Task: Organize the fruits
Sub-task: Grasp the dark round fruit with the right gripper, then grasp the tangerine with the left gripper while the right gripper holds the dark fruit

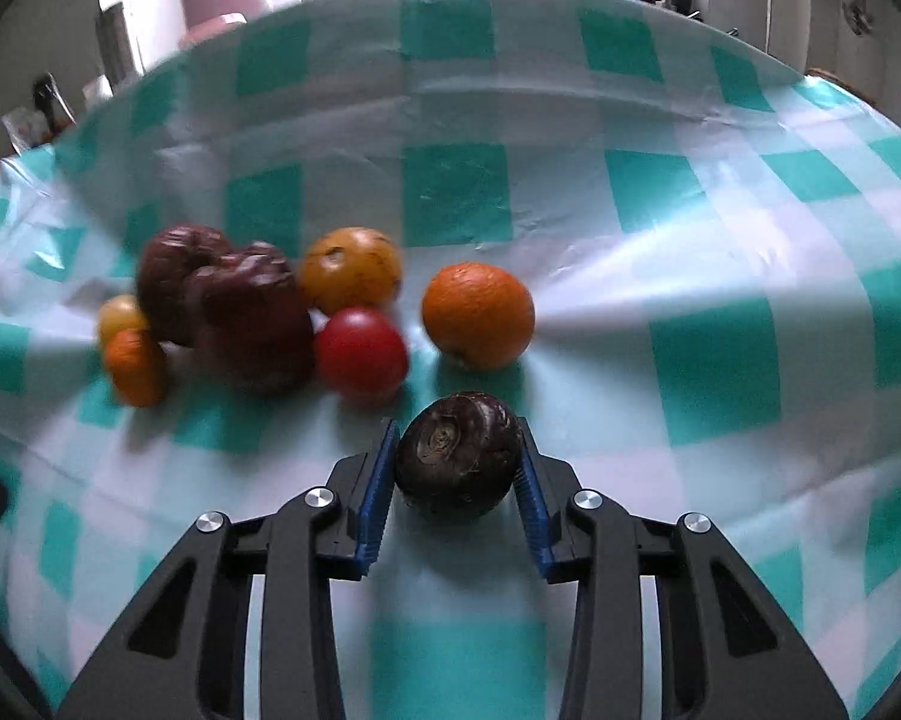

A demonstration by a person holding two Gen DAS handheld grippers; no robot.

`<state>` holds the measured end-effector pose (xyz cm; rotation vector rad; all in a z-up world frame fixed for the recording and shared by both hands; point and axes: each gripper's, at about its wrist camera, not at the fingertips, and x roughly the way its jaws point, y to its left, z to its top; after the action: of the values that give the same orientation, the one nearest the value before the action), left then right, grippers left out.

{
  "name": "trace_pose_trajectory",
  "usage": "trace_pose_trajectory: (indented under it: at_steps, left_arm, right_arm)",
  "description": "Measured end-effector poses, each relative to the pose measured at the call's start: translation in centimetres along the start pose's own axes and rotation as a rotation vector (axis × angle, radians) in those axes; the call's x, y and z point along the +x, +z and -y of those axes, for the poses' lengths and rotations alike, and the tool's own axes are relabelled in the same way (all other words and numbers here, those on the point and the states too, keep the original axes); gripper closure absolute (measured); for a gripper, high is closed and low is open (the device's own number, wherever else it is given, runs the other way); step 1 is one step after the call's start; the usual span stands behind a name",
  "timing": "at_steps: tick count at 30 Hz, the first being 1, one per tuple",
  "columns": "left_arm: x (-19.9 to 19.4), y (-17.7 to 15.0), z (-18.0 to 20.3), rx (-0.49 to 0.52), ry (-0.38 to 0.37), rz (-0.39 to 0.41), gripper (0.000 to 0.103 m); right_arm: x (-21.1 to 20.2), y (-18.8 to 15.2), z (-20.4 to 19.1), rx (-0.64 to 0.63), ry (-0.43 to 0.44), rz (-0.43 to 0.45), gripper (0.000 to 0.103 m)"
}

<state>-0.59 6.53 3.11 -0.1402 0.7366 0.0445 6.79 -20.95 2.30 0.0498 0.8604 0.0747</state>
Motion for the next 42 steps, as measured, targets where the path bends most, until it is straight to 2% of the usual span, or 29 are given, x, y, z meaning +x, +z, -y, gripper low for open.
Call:
trace_pose_trajectory:
  at_steps: [9,15,23,29,32,37,40,41,42]
  left_arm:
    - [0.4,-0.5,0.6,0.021,0.012,-0.011,0.002]
    - [0.7,-0.6,1.1,0.042,0.013,-0.014,0.002]
    - [1.4,-0.4,1.1,0.020,-0.008,-0.042,0.002]
    - [3.4,0.5,3.2,0.034,-0.075,-0.110,0.002]
    - [4.9,1.4,4.4,0.040,-0.067,-0.129,0.003]
    - [7.9,3.4,7.0,0.078,-0.035,-0.146,0.011]
    - [9.7,4.4,8.8,0.091,-0.027,-0.159,0.021]
    - [10.1,4.6,9.1,0.095,-0.025,-0.163,0.029]
    - [10.7,4.8,9.6,0.099,-0.018,-0.165,0.043]
  right_arm:
    - [-5.0,-5.3,-1.8,0.054,0.188,0.037,0.065]
    - [-7.0,-7.5,-3.1,0.039,0.246,0.060,0.065]
    - [-6.7,-7.4,-2.1,0.099,0.328,0.054,0.065]
    - [-6.9,-7.5,-2.2,0.097,0.357,0.058,0.065]
    - [-7.0,-7.6,-2.1,0.098,0.371,0.064,0.065]
    - [-7.2,-7.6,-1.9,0.103,0.385,0.072,0.065]
    - [-7.2,-7.6,-1.9,0.104,0.387,0.073,0.065]
    - [-7.2,-7.6,-1.9,0.104,0.388,0.072,0.065]
    - [-7.2,-7.6,-1.9,0.104,0.386,0.073,0.065]
